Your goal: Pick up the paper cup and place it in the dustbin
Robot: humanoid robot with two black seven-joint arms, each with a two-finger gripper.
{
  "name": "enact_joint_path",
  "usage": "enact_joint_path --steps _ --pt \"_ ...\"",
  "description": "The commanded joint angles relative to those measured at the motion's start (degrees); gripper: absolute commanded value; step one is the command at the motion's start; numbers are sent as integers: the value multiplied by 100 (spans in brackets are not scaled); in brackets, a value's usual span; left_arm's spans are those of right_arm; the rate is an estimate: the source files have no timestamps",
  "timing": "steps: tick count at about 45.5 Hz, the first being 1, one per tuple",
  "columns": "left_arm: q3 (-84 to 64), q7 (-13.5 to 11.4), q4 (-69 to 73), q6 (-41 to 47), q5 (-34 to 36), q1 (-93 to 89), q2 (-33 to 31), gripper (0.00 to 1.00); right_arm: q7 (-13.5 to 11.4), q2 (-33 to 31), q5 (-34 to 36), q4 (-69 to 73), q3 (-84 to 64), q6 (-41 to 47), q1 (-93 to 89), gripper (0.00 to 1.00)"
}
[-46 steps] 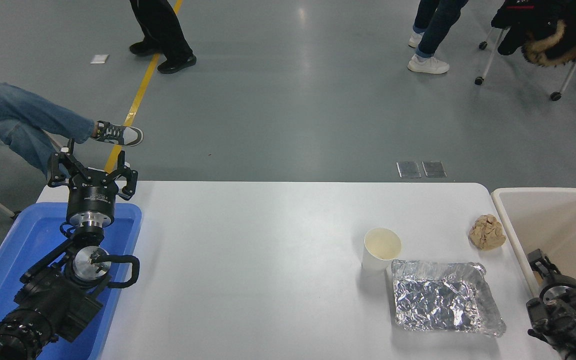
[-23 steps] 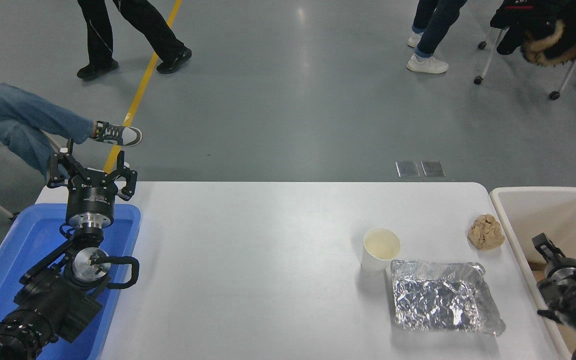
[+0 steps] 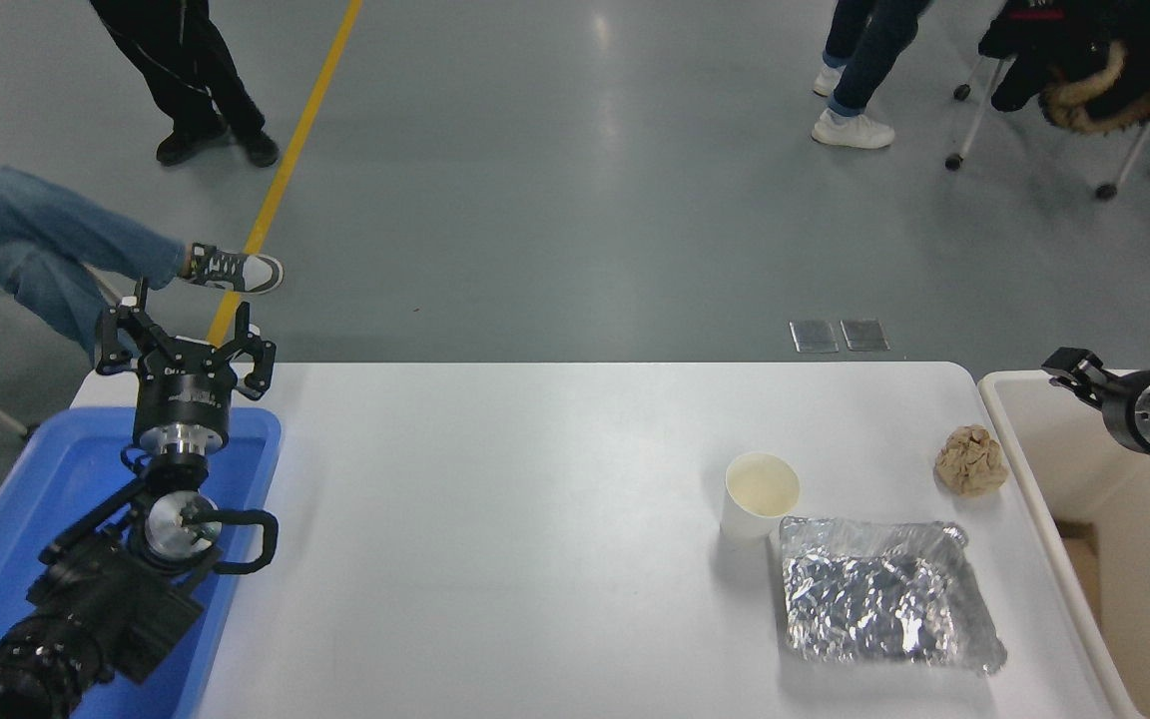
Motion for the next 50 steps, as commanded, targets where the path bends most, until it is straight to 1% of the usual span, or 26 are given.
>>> enact_joint_path --steps 1,10,13,19,23,28,40,43,50 --pt "0 -5 0 7 -1 10 1 99 15 1020 -57 2028 -595 1076 2570 100" --pt "-9 -14 0 7 -18 19 1 99 15 1539 -31 2811 -261 1894 3292 100" --pt "-9 -14 0 16 -18 19 9 99 15 1574 -13 2969 -121 2192 3432 100" --pt "-9 -14 0 16 -18 19 1 99 15 1574 57 3022 292 3088 3819 100" --pt "-9 -14 0 16 -18 19 1 99 15 1583 57 3022 582 3371 4048 100" --pt "-9 -14 0 16 -18 19 1 99 -12 1688 57 2987 671 3380 4083 100" --pt "-9 -14 0 16 -18 19 1 99 -38 1697 92 2803 600 3283 3970 100" --pt "-9 -14 0 16 -18 19 1 99 -55 1785 92 2549 600 3064 3602 100" --pt "-9 -14 0 16 -18 19 1 99 -56 1987 83 1802 574 2203 2477 100"
